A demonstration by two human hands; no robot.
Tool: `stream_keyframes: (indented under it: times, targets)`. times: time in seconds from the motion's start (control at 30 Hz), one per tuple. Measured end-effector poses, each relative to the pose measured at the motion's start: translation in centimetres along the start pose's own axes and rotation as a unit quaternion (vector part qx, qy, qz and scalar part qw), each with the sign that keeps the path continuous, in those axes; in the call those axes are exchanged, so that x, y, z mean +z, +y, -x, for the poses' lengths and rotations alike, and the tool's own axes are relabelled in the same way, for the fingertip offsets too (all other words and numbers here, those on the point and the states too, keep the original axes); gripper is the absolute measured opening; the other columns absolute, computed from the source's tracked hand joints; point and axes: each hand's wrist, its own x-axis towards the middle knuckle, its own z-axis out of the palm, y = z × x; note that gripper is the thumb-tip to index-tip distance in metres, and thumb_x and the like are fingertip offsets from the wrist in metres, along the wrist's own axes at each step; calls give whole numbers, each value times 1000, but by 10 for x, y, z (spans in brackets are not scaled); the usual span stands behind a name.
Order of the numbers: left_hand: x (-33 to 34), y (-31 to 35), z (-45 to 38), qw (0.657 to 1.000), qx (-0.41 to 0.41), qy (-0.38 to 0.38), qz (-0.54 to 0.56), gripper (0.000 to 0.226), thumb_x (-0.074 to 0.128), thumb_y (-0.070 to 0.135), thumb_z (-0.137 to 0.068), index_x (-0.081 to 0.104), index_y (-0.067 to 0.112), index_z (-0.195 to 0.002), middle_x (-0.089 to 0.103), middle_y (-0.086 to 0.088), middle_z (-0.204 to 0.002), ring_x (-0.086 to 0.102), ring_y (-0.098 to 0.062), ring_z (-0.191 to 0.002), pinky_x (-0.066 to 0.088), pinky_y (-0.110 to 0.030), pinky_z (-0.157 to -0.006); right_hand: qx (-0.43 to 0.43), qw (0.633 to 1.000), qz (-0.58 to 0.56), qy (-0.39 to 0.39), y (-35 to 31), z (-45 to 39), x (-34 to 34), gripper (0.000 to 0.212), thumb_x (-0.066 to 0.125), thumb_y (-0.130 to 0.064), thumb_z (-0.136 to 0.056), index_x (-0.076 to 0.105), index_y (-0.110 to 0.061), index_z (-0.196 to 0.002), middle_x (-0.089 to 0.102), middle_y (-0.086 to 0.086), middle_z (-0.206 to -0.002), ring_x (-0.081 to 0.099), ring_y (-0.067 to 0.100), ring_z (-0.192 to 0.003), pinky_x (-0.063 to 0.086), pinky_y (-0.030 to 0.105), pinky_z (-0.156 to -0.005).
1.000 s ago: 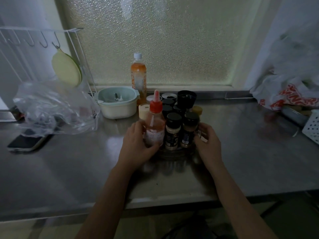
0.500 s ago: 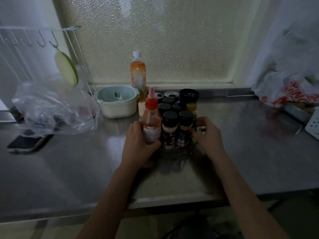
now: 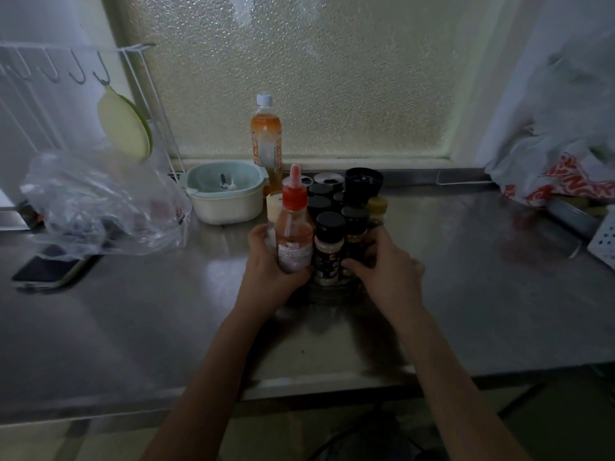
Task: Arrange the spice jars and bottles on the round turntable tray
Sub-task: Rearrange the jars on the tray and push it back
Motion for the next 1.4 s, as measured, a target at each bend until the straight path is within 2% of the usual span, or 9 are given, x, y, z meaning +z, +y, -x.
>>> stream_keyframes:
  times: [0.2,0.3,0.4,0.63,0.87,1.1,1.23,1.33,1.4]
  targets:
    - [-1,-9,-7,998,5,-22,57,109,81,38,-50,21,17,-139,52,2,-126,59,-14,-114,50,-48,-100,-29,999,1,-22,2,-1,-4,35,68,-44,-77,51,-28,-104,71,-6,-102,63,23,-102,31,35,-85]
    - [2,-6,-4,996,23,-40,74,125,87,40,-45,13,18,-143,46,1,-136,52,-8,-125,45,-41,-107,-18,999,-21,-38,4,2,-3,53,69,-51,-74,45,-30,-117,69,-5,-111,63,23,-106,41,47,-98]
    - [7,0,-3,996,33,-21,78,132,91,53,-41,13,25,-144,42,-2,-143,46,-13,-133,42,-48,-109,-16,998,-28,-46,-1,9,3,66,66,-57,-72,35,-25,-121,64,0,-121,60,26,-112,42,55,-98]
    - [4,2,-4,997,43,8,64,116,84,44,-52,19,13,-144,47,-6,-140,51,-15,-127,44,-44,-107,-24,999,-13,34,-15,10,14,68,67,-49,-77,38,-10,-124,61,14,-115,61,35,-101,52,45,-79]
    - [7,-8,-10,997,22,0,71,129,91,44,-44,13,24,-146,42,-9,-145,47,-19,-132,43,-51,-107,-14,992,-127,24,-15,15,14,86,83,-34,-63,33,-7,-128,46,15,-132,45,31,-124,47,42,-92]
    - [6,-8,-20,995,18,-5,101,145,92,48,-32,12,10,-147,49,-9,-140,53,-20,-127,45,-52,-105,13,995,-101,12,-22,7,19,102,85,-29,-62,20,-10,-137,36,18,-144,37,35,-131,45,44,-96]
    - [7,-11,-16,992,16,-21,124,135,89,33,-40,11,5,-146,52,-1,-132,57,-7,-120,48,-44,-103,-7,988,-152,24,-17,8,20,93,88,-25,-57,27,-12,-126,41,16,-135,43,31,-125,47,38,-90]
    - [7,-11,-13,988,16,-60,142,137,94,10,-50,-1,10,-149,45,-6,-143,53,-6,-125,47,-36,-105,-22,978,-200,55,-3,13,18,84,88,-26,-56,30,-20,-116,42,8,-120,49,28,-115,48,33,-90]
    - [6,-11,-12,985,18,-81,149,141,94,12,-51,-7,15,-150,39,-6,-149,48,-8,-131,43,-34,-109,-18,977,-198,83,7,17,14,78,85,-28,-62,33,-18,-119,38,-1,-115,49,25,-112,46,30,-89]
